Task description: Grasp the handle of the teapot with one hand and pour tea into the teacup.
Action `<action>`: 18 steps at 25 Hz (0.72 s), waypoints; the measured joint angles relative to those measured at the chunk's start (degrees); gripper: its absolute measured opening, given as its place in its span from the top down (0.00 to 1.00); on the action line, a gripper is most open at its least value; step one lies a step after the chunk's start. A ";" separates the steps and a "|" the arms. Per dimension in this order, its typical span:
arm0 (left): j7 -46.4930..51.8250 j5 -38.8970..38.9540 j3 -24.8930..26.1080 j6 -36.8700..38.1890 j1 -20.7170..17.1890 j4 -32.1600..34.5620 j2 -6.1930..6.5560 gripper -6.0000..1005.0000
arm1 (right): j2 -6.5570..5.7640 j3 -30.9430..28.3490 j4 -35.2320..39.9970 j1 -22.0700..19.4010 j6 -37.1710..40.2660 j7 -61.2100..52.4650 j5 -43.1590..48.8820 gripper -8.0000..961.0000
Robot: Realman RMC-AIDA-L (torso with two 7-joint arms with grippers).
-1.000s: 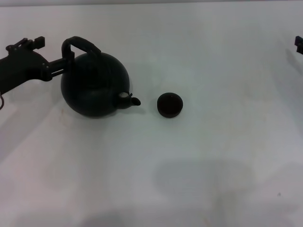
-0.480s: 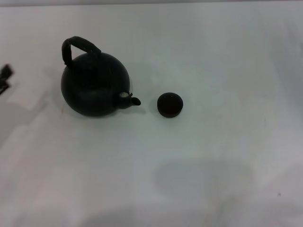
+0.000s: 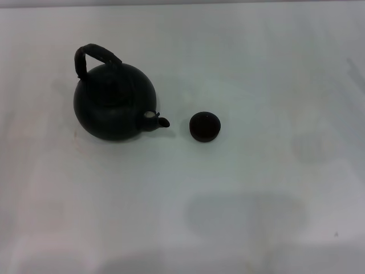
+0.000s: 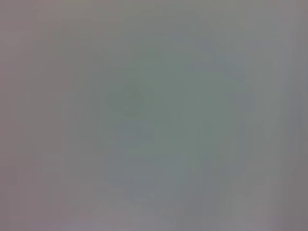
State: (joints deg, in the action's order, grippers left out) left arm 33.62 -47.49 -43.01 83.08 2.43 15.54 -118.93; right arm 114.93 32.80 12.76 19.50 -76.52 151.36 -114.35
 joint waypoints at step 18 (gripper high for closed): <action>-15.93 0.93 9.47 -1.93 6.92 -5.25 -0.12 0.14 | 0.29 -4.96 -19.12 -2.40 -3.21 8.60 -2.72 0.12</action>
State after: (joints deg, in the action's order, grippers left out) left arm 17.70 -46.56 -33.54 81.15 9.35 10.29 -119.05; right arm 115.22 27.84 -6.36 17.10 -79.73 159.96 -117.07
